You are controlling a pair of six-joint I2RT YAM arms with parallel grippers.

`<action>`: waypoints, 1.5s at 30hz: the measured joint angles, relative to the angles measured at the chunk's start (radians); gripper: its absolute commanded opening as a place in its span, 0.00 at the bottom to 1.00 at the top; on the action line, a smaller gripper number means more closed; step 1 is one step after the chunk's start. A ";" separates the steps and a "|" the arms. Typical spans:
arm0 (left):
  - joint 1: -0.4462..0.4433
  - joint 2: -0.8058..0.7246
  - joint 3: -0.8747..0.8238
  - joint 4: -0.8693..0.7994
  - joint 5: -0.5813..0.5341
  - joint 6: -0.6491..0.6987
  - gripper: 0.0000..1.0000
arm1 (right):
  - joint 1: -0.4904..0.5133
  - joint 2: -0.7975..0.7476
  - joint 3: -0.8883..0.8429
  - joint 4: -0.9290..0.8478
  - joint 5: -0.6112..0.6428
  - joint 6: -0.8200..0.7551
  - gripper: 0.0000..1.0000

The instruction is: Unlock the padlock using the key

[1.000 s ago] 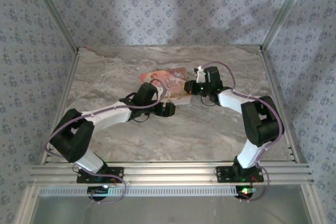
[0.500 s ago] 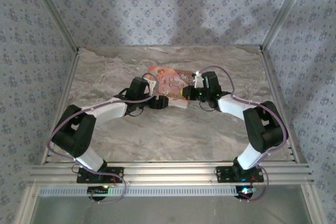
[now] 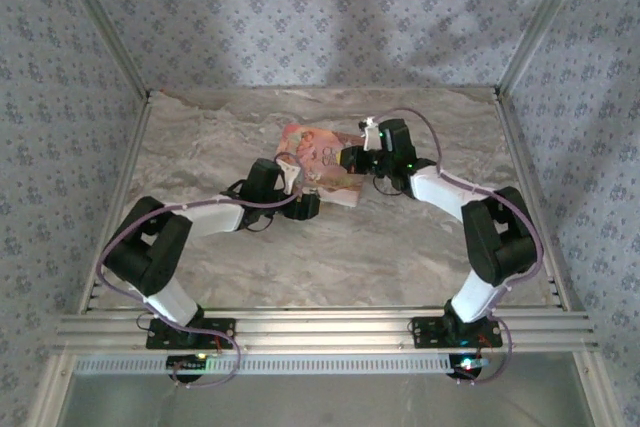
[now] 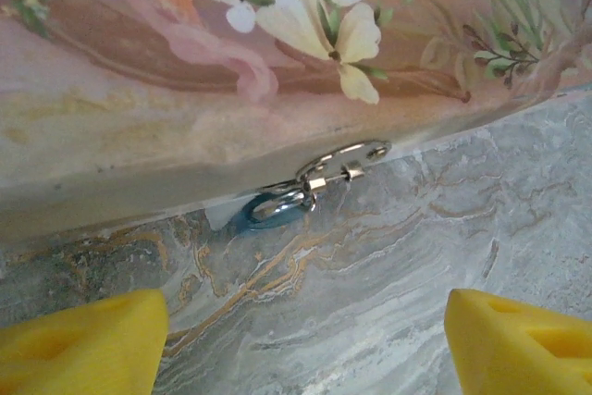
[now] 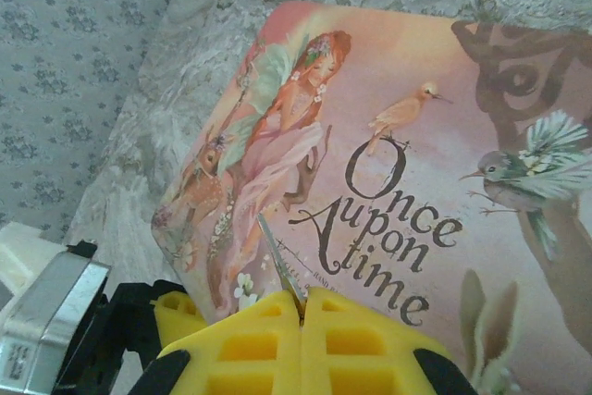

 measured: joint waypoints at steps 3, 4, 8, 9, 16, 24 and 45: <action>0.000 0.019 0.000 0.018 -0.003 0.002 0.74 | 0.006 0.038 0.004 -0.005 0.007 0.000 0.00; 0.000 0.025 0.000 0.022 -0.004 0.003 0.73 | 0.008 0.047 0.004 -0.009 0.011 0.000 0.00; -0.013 0.054 0.000 0.036 -0.018 0.008 0.69 | 0.014 0.060 0.003 -0.026 0.028 -0.003 0.00; -0.020 0.064 0.001 0.037 -0.026 0.011 0.68 | 0.015 0.060 0.003 -0.028 0.033 -0.003 0.00; -0.047 0.093 0.016 0.038 -0.065 0.015 0.63 | 0.025 0.060 0.003 -0.035 0.058 -0.011 0.00; -0.054 0.098 0.041 0.068 -0.129 0.013 0.61 | 0.033 0.060 0.003 -0.034 0.070 -0.026 0.00; -0.092 0.150 0.114 0.035 -0.188 0.006 0.46 | 0.048 0.060 0.003 -0.031 0.084 -0.026 0.00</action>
